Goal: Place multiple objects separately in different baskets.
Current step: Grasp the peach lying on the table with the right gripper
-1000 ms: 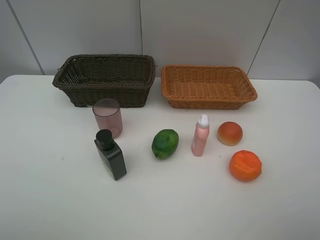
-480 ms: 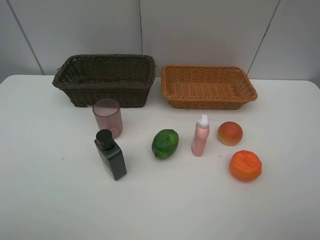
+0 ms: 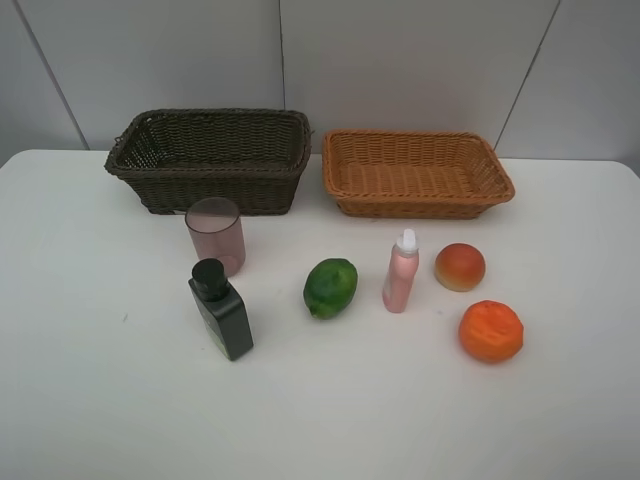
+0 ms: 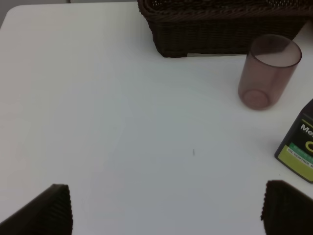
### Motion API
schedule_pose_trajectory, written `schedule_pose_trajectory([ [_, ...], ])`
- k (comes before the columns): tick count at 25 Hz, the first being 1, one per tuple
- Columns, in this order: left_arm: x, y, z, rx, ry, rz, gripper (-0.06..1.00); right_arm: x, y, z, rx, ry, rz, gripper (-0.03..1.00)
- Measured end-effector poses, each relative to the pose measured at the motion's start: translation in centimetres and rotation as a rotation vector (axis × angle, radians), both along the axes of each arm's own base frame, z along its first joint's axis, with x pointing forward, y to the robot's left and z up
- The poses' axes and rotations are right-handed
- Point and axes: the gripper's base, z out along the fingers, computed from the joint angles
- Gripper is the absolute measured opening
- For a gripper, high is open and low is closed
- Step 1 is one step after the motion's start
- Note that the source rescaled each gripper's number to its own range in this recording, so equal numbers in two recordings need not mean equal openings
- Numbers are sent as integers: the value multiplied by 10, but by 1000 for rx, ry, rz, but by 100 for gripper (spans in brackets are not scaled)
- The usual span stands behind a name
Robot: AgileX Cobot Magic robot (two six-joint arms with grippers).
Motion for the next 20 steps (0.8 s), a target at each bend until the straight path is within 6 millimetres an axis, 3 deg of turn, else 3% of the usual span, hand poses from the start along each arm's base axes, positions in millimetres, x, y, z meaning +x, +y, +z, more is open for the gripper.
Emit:
schedule_pose_trajectory([
  [6, 0, 0, 0, 0, 0, 0, 100, 1, 1, 0, 6, 4, 4, 98],
  [10, 0, 0, 0, 0, 0, 0, 100, 18, 7, 8, 74, 103, 46, 98],
  [16, 0, 0, 0, 0, -1, 0, 100, 79, 10, 34, 119, 299, 56, 98],
  [20, 0, 0, 0, 0, -1, 0, 100, 130, 10, 37, 125, 442, 46, 98],
])
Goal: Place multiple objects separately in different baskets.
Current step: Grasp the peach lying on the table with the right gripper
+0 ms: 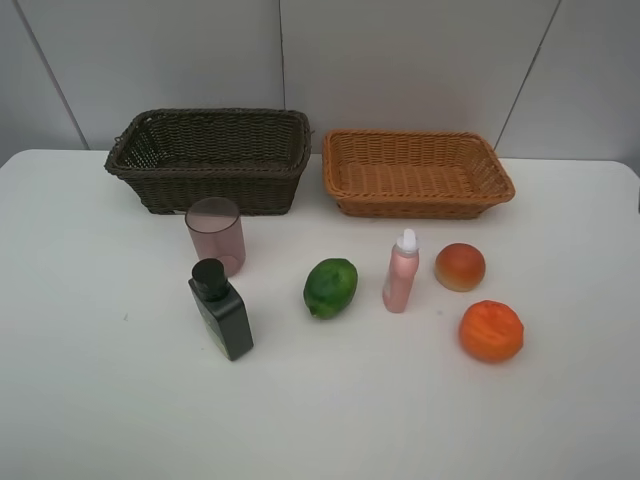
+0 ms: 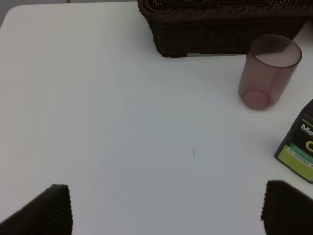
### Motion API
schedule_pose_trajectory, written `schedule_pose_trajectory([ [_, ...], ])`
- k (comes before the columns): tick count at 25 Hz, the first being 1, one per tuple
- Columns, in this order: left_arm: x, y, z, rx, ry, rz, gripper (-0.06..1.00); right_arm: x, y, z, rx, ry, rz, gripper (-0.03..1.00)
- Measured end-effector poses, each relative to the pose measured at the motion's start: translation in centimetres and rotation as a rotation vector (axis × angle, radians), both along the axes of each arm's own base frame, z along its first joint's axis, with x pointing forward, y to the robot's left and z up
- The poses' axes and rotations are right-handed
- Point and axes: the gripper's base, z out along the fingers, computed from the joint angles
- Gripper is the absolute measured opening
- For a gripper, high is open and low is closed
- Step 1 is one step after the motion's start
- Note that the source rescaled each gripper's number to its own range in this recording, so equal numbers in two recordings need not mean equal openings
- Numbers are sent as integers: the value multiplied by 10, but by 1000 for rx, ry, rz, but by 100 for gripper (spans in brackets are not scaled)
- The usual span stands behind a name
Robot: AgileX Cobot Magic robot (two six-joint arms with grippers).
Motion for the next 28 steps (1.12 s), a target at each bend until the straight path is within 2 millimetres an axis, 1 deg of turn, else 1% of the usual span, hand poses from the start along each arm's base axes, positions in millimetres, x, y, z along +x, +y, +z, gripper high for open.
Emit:
schedule_pose_trajectory([
  [3, 0, 0, 0, 0, 0, 0, 100, 34, 2, -7, 0, 102, 11, 98],
  [5, 0, 0, 0, 0, 0, 0, 100, 57, 9, -14, -6, 168, 52, 98],
  [8, 0, 0, 0, 0, 0, 0, 100, 85, 27, -25, -19, 253, 115, 98],
  [10, 0, 0, 0, 0, 0, 0, 100, 103, 38, -34, -35, 302, 126, 98],
  [13, 0, 0, 0, 0, 0, 0, 100, 128, 55, -52, -68, 378, 131, 98],
  [16, 0, 0, 0, 0, 0, 0, 100, 151, 73, -71, -78, 409, 126, 98],
  [19, 0, 0, 0, 0, 0, 0, 100, 168, 85, -92, -60, 407, 90, 98],
  [24, 0, 0, 0, 0, 0, 0, 100, 186, 89, -128, -60, 437, 17, 98],
  [28, 0, 0, 0, 0, 0, 0, 100, 194, 88, -140, -51, 433, -12, 98],
])
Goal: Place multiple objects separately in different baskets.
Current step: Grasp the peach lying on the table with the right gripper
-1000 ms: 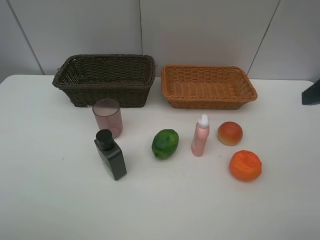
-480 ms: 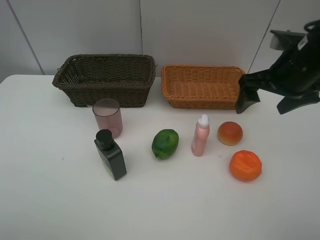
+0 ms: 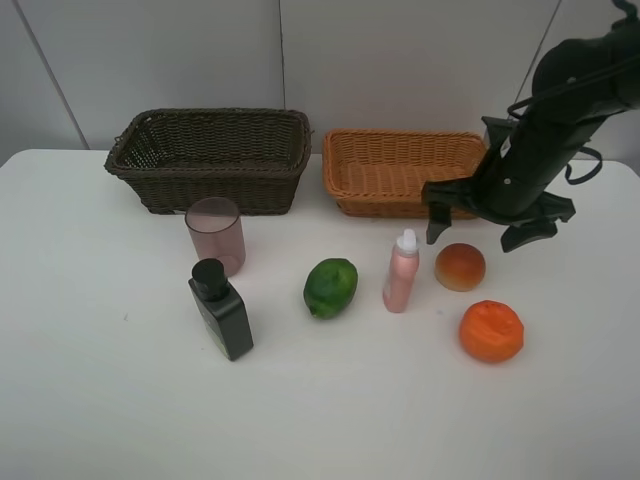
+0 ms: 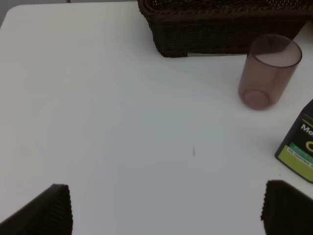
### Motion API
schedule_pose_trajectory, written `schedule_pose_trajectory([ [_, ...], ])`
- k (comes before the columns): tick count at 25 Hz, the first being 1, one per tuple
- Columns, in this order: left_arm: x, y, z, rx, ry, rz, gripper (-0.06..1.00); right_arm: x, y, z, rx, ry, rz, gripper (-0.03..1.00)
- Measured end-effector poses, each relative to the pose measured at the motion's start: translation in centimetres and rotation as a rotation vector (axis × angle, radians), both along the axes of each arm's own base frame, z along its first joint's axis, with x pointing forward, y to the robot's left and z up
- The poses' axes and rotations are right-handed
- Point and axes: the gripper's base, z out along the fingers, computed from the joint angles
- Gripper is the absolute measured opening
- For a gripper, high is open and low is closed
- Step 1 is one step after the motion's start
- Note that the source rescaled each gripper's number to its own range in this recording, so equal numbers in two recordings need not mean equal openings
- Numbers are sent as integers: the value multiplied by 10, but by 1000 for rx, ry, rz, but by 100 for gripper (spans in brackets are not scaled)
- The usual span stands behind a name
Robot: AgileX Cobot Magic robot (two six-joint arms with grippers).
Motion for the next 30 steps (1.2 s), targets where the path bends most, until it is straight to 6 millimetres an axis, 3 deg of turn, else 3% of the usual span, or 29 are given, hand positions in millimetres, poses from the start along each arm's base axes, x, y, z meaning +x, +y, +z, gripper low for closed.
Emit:
schedule_pose_trajectory([
  [9, 0, 0, 0, 0, 0, 0, 100, 15, -19, -13, 12, -24, -76, 98],
  [30, 0, 0, 0, 0, 0, 0, 100, 27, -16, -62, 15, 24, -83, 98],
])
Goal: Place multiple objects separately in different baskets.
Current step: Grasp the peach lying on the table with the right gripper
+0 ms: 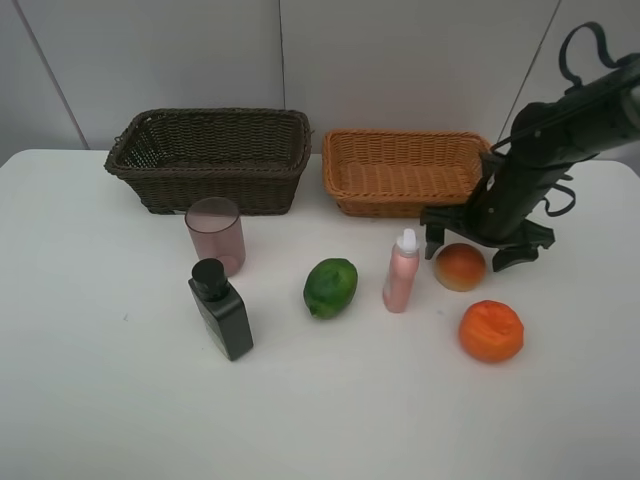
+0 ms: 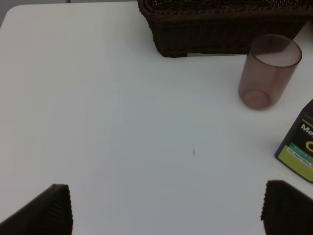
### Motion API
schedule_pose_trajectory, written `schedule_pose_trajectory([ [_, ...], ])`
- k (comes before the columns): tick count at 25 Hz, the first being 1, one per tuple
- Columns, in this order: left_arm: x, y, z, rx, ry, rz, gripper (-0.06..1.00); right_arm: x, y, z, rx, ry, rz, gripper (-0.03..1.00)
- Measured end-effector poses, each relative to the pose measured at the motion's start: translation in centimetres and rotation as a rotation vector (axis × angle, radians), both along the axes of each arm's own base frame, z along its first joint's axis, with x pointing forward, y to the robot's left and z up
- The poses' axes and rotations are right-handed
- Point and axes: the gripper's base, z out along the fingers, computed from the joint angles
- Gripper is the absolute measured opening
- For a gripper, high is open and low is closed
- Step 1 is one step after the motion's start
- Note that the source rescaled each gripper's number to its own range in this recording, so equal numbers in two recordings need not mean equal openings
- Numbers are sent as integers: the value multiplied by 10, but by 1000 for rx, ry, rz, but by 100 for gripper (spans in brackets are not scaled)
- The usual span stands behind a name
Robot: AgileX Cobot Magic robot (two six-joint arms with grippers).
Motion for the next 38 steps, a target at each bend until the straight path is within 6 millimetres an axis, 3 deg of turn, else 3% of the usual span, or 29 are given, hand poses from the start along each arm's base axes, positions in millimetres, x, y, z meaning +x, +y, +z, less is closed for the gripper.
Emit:
schedule_pose_trajectory([
  [6, 0, 0, 0, 0, 0, 0, 100, 0, 0, -9, -8, 24, 2, 97],
  [8, 0, 0, 0, 0, 0, 0, 100, 0, 0, -9, -8, 26, 2, 92],
  [10, 0, 0, 0, 0, 0, 0, 100, 0, 0, -9, -9, 26, 3, 77],
  [13, 0, 0, 0, 0, 0, 0, 100, 0, 0, -10, -12, 29, 5, 44],
  [33, 0, 0, 0, 0, 0, 0, 100, -1, -1, -10, -15, 32, 7, 44],
  [38, 0, 0, 0, 0, 0, 0, 100, 2, -2, 10, -38, 49, 22, 44],
])
